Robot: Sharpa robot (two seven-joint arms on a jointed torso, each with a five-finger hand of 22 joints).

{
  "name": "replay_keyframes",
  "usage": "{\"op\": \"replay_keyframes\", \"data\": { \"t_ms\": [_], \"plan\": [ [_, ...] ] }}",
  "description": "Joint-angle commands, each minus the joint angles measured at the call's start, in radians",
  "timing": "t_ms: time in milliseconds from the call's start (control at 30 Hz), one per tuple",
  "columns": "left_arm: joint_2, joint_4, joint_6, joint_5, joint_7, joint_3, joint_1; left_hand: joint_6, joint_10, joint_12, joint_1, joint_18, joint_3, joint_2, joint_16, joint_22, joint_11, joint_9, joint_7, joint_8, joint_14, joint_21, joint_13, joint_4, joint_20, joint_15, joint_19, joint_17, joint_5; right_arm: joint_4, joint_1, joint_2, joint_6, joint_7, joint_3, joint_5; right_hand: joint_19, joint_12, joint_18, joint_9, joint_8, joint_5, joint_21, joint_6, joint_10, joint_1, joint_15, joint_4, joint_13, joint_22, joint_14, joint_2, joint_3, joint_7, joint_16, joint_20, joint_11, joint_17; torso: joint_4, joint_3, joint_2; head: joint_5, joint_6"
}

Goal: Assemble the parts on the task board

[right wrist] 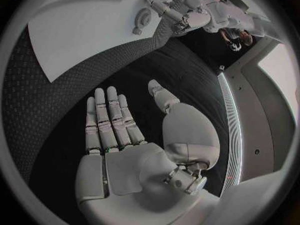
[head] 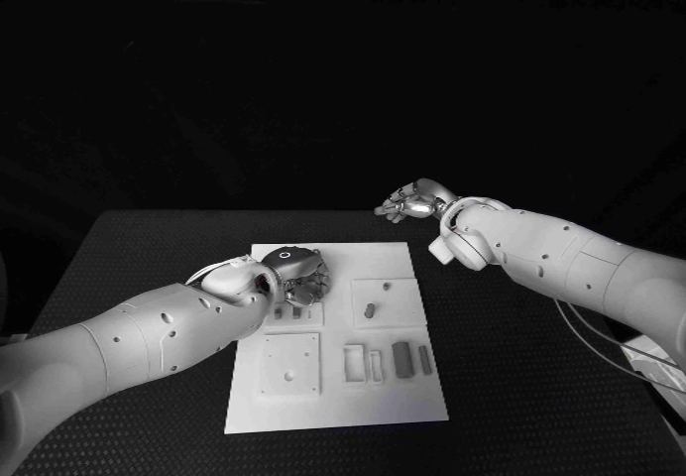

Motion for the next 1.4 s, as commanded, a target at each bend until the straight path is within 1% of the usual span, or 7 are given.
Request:
{"op": "replay_keyframes", "data": {
  "t_ms": [33,133,433,733,900,1200,1400],
  "plan": [
    [-0.006,0.004,0.023,0.028,0.006,-0.004,-0.010,0.005,0.039,0.006,-0.001,0.051,0.007,0.008,0.004,0.023,0.019,0.000,0.001,0.004,0.004,-0.003,0.029,0.000,-0.001,-0.001,0.004,-0.002,0.006,0.000,0.000,0.001,0.010,0.007,0.000,0.001,-0.008,0.004,-0.013,-0.001,0.006,0.001,-0.004,-0.006,0.006,-0.011,-0.002,0.007,-0.001,0.001,-0.007,0.002,0.000,0.027,-0.007,0.001,-0.001,0.001,0.0001,-0.0001,0.000,0.000,0.001],
    [-0.009,0.006,0.012,0.034,0.008,0.000,-0.010,0.005,0.039,0.006,-0.001,0.051,0.008,0.008,0.004,0.023,0.019,0.000,0.001,0.004,0.005,-0.003,0.029,0.001,-0.001,-0.001,0.004,-0.002,0.006,-0.001,0.000,0.001,0.010,0.007,0.000,0.001,-0.008,0.004,-0.013,-0.002,0.006,0.001,-0.005,-0.006,0.006,-0.011,-0.002,0.007,-0.002,0.002,-0.007,0.002,0.000,0.027,-0.007,0.001,-0.001,0.001,0.0006,-0.0003,0.000,0.001,0.003],
    [-0.030,0.031,0.009,0.054,0.007,0.037,-0.009,0.006,0.040,0.005,-0.002,0.050,0.008,0.008,0.004,0.023,0.019,0.000,0.001,0.003,0.005,-0.002,0.030,0.000,-0.002,-0.001,0.005,-0.002,0.007,-0.001,0.000,0.000,0.010,0.007,0.000,0.001,-0.009,0.005,-0.013,-0.002,0.006,0.001,-0.005,-0.006,0.006,-0.011,-0.002,0.007,-0.002,0.002,-0.007,0.002,0.000,0.027,-0.007,0.001,-0.001,0.001,0.0021,-0.0002,-0.001,0.003,0.009],
    [-0.059,0.060,0.016,0.094,0.003,0.047,-0.001,0.006,0.041,0.004,-0.003,0.050,0.009,0.009,0.004,0.022,0.018,0.000,0.001,0.003,0.006,-0.001,0.031,0.002,-0.003,-0.001,0.006,-0.003,0.007,0.000,0.000,-0.003,0.011,0.006,0.000,0.001,-0.009,0.005,-0.013,-0.002,0.006,0.001,-0.006,-0.006,0.006,-0.011,-0.002,0.007,-0.003,0.003,-0.007,0.002,0.000,0.027,-0.007,0.001,-0.001,0.002,0.0028,-0.0017,-0.001,0.006,0.012],
    [-0.083,0.084,0.019,0.106,-0.002,0.067,0.002,0.006,0.041,0.004,-0.004,0.050,0.009,0.009,0.004,0.022,0.018,0.000,0.001,0.003,0.007,-0.001,0.031,0.002,-0.003,-0.002,0.006,-0.003,0.007,0.000,0.000,-0.005,0.011,0.006,0.000,0.001,-0.009,0.005,-0.013,-0.002,0.006,0.001,-0.006,-0.006,0.006,-0.011,-0.002,0.007,-0.003,0.003,-0.007,0.002,0.000,0.027,-0.007,0.001,-0.001,0.002,0.0027,-0.0017,0.000,0.008,0.013],
    [-0.148,0.127,0.038,0.160,-0.018,0.070,0.031,0.007,0.042,0.003,-0.004,0.049,0.010,0.009,0.004,0.022,0.018,0.000,0.001,0.003,0.007,0.000,0.032,0.002,-0.004,-0.002,0.006,-0.003,0.007,0.001,0.000,-0.008,0.010,0.005,0.000,0.001,-0.009,0.005,-0.013,-0.002,0.007,0.001,-0.006,-0.006,0.006,-0.011,-0.002,0.007,-0.004,0.003,-0.007,0.001,0.000,0.027,-0.008,0.001,-0.001,0.002,0.0032,-0.0016,-0.001,0.011,0.014],
    [-0.178,0.141,0.046,0.171,-0.026,0.070,0.033,0.007,0.042,0.003,-0.005,0.049,0.010,0.009,0.005,0.022,0.018,0.000,0.000,0.003,0.008,0.000,0.033,0.002,-0.004,-0.002,0.006,-0.003,0.007,0.001,0.000,-0.009,0.010,0.005,0.000,0.001,-0.009,0.005,-0.013,-0.002,0.007,0.001,-0.007,-0.006,0.006,-0.010,-0.002,0.007,-0.004,0.003,-0.007,0.001,0.000,0.027,-0.008,0.001,-0.001,0.002,0.0037,-0.0014,-0.001,0.011,0.014]
  ]
}}
